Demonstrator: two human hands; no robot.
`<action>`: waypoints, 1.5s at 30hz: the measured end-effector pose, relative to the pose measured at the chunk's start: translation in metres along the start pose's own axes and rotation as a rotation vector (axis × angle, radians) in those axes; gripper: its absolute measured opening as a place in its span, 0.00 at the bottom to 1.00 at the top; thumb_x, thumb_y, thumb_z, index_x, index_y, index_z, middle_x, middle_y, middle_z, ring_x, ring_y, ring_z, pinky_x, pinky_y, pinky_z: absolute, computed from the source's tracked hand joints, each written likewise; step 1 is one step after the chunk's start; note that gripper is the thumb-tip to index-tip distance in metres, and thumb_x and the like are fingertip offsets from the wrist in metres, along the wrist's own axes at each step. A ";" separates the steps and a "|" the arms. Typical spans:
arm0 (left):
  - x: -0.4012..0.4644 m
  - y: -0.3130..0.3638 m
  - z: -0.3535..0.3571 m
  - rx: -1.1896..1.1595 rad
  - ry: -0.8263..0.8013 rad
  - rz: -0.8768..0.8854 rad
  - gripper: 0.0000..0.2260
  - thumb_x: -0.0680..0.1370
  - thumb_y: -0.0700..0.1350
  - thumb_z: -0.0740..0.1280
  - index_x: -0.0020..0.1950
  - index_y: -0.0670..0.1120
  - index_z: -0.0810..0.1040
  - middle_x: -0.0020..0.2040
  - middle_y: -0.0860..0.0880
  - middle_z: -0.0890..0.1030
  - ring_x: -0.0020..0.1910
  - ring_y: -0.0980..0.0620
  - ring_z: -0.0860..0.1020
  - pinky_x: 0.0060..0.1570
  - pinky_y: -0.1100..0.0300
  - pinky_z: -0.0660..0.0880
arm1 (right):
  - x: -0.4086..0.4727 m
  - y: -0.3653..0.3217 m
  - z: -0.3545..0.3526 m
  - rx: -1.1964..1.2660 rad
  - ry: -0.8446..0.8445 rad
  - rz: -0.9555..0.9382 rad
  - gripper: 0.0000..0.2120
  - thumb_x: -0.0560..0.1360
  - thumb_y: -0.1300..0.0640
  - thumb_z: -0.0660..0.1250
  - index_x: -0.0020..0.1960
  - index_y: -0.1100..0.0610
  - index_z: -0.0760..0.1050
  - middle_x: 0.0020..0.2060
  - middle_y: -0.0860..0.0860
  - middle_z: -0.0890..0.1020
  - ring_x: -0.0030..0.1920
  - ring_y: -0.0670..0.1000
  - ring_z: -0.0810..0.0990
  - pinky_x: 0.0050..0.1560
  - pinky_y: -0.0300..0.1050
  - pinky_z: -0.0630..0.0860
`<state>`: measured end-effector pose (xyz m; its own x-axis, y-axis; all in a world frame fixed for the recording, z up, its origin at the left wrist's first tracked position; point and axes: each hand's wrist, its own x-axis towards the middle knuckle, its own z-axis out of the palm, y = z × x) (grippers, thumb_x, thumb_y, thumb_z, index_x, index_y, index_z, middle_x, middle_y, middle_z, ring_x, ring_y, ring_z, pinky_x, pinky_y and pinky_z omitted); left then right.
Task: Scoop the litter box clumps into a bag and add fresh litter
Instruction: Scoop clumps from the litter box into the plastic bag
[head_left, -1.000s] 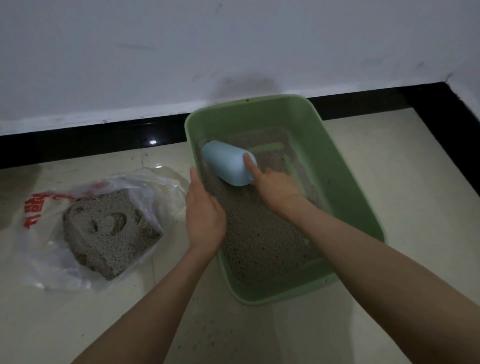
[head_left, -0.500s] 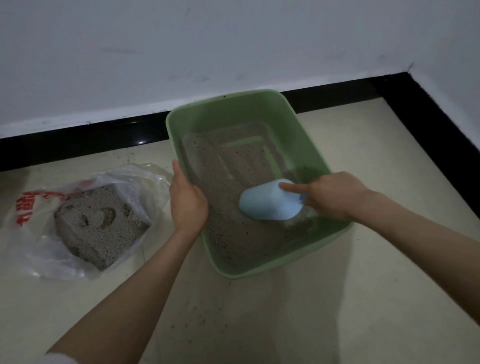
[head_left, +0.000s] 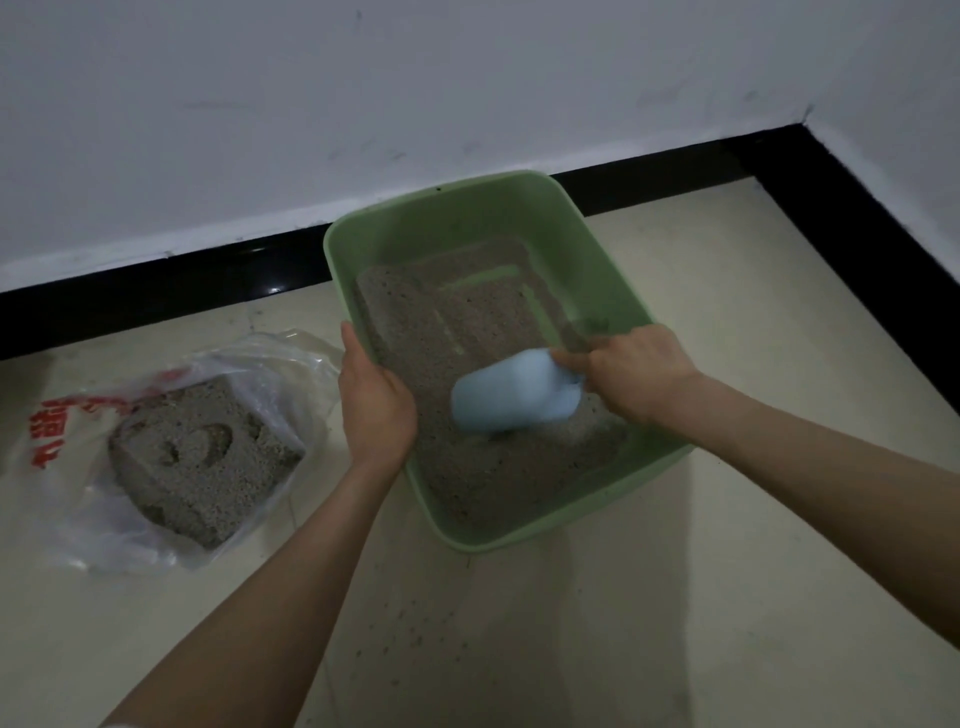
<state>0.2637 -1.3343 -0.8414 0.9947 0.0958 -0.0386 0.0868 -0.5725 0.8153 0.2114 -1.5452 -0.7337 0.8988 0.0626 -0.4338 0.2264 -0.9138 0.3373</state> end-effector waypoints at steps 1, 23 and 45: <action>0.001 -0.002 0.001 -0.006 0.001 0.011 0.27 0.78 0.36 0.52 0.76 0.44 0.50 0.68 0.39 0.68 0.64 0.41 0.70 0.61 0.49 0.70 | -0.001 0.008 -0.001 0.015 0.011 0.055 0.20 0.81 0.53 0.55 0.72 0.44 0.60 0.49 0.50 0.76 0.46 0.53 0.77 0.38 0.44 0.66; 0.000 0.001 -0.001 0.002 -0.016 -0.018 0.28 0.78 0.36 0.52 0.77 0.44 0.47 0.69 0.40 0.67 0.65 0.42 0.69 0.61 0.52 0.68 | -0.002 0.048 -0.016 0.015 0.053 0.358 0.21 0.76 0.40 0.59 0.58 0.53 0.77 0.45 0.53 0.81 0.47 0.54 0.79 0.41 0.44 0.70; -0.001 0.000 0.000 -0.033 -0.030 -0.019 0.28 0.79 0.36 0.53 0.77 0.45 0.46 0.73 0.42 0.62 0.69 0.43 0.65 0.62 0.54 0.65 | 0.022 -0.012 -0.004 0.323 0.021 0.268 0.24 0.77 0.37 0.55 0.59 0.52 0.76 0.50 0.56 0.82 0.50 0.57 0.80 0.43 0.44 0.69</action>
<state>0.2623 -1.3347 -0.8414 0.9941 0.0820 -0.0714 0.1047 -0.5439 0.8326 0.2303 -1.5316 -0.7441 0.9181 -0.1894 -0.3482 -0.1427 -0.9775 0.1555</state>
